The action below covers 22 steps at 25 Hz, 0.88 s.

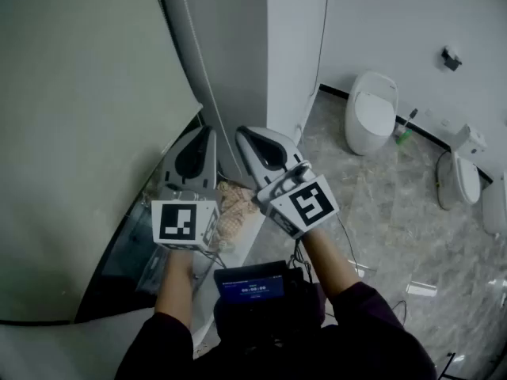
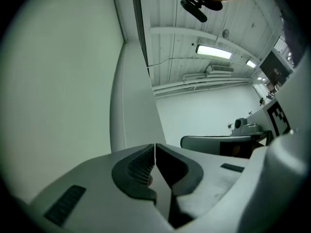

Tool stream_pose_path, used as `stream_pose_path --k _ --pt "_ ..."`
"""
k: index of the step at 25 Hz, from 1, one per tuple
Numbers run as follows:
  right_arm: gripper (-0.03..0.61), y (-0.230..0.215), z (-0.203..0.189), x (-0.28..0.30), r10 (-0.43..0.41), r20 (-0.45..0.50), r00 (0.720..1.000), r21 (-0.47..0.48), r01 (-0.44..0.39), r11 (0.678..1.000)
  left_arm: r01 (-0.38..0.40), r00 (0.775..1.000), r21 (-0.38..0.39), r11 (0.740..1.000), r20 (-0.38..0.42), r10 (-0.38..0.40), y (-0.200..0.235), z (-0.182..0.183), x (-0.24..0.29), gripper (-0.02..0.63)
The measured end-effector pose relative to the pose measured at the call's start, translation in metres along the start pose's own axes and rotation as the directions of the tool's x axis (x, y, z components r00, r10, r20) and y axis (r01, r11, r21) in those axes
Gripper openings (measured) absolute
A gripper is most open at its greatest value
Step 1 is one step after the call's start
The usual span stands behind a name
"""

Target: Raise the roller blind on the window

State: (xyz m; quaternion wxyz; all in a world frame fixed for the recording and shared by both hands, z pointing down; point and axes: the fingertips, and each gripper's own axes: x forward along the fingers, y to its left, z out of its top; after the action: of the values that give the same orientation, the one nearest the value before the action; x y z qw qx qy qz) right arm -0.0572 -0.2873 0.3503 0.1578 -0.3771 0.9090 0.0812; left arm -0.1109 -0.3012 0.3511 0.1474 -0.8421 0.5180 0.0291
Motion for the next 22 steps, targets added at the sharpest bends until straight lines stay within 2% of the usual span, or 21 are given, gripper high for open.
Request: stream_pose_path --k 6,9,12,15,20,22 --pt "0.009 -0.001 0.007 0.004 0.002 0.033 0.999 0.006 -0.002 1.000 0.004 1.000 -0.011 1.000 0.005 -0.004 0.003 0.000 0.002 0.012" --pt "0.009 -0.004 0.018 0.007 0.020 0.104 0.994 0.036 -0.024 0.999 -0.019 0.999 -0.061 0.998 0.031 0.021 0.012 0.007 0.007 0.012" --pt "0.009 -0.013 0.024 0.013 0.017 0.090 0.996 0.025 -0.019 0.999 -0.027 0.998 -0.103 0.994 0.059 0.033 0.025 0.024 0.021 0.014" --pt "0.009 -0.020 0.042 0.032 0.016 0.076 0.997 0.013 -0.017 1.000 -0.032 0.993 -0.067 0.997 0.113 0.039 0.047 0.060 0.041 0.014" --pt "0.009 -0.030 0.102 0.070 0.045 0.180 0.983 -0.145 -0.018 0.989 -0.043 0.973 0.014 0.999 0.229 0.039 0.084 0.141 0.075 0.015" --pt "0.009 -0.033 0.129 0.086 0.055 0.191 0.980 -0.181 -0.020 0.983 -0.050 0.963 0.046 0.998 0.266 0.036 0.096 0.169 0.085 0.015"
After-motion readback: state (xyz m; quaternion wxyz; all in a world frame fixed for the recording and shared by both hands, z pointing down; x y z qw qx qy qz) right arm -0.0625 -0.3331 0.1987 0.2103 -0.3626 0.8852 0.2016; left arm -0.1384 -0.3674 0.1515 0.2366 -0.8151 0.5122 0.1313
